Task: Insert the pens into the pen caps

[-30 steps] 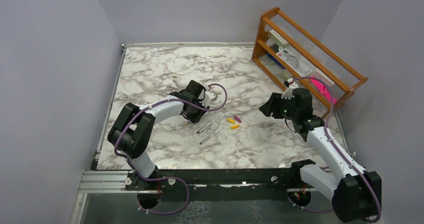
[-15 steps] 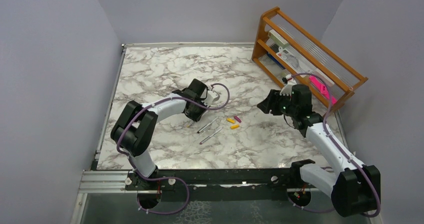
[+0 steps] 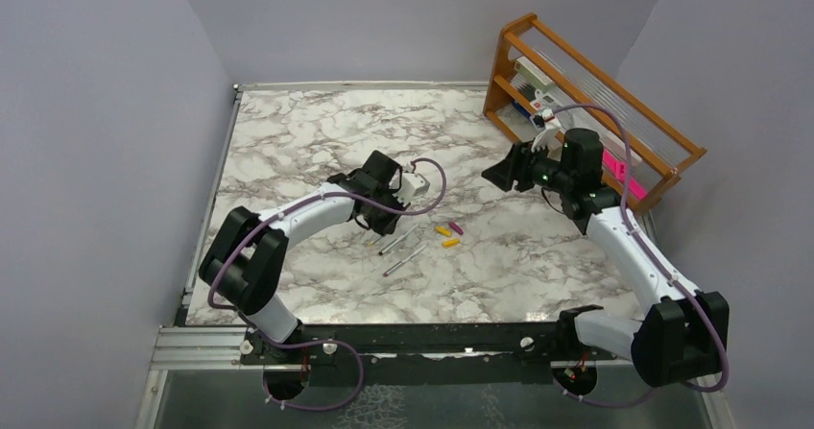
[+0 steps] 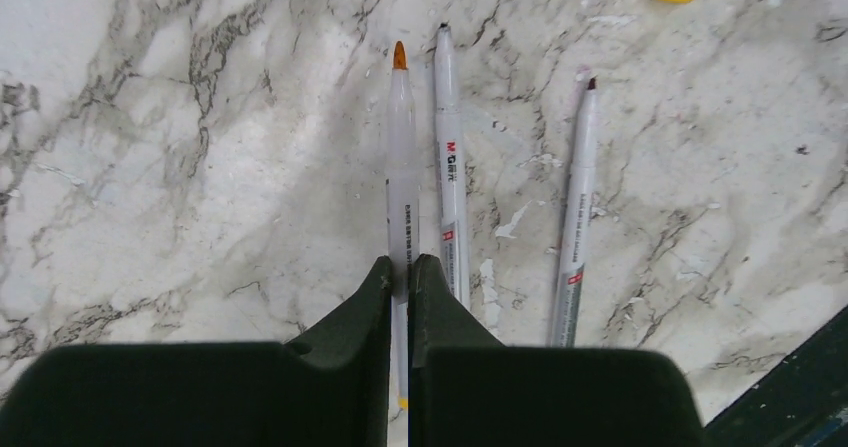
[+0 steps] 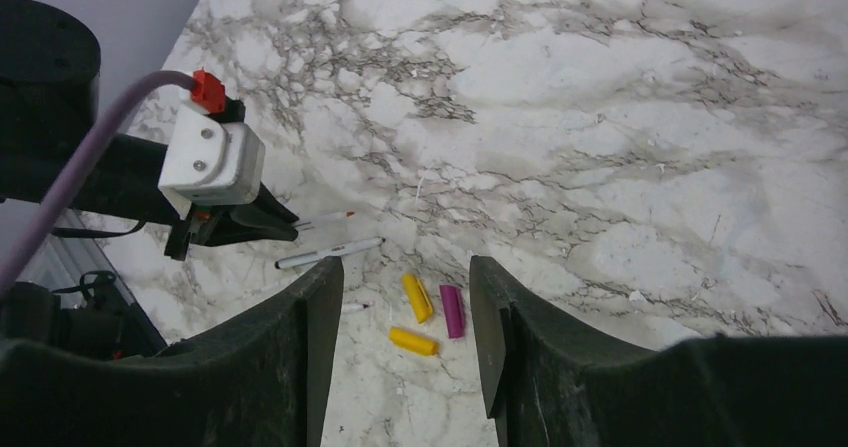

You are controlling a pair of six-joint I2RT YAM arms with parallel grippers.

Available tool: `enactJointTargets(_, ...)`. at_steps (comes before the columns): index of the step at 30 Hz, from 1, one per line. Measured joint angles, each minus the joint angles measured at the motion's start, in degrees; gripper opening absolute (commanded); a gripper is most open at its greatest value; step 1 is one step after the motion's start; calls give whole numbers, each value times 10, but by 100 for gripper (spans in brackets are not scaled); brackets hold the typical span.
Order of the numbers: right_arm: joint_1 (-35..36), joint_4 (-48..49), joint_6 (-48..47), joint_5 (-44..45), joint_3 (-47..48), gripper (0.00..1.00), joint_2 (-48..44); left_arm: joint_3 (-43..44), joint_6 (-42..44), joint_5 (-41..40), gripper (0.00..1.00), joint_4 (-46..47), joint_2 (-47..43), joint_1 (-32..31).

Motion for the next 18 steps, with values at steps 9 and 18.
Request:
enactJointTargets(9, 0, 139, 105, -22, -110, 50, -82, -14, -10, 28, 0, 54, -98, -1)
enactJointTargets(18, 26, 283, 256, -19, -187, 63, -85, -67, -53, 116, 0, 167, -211, -1)
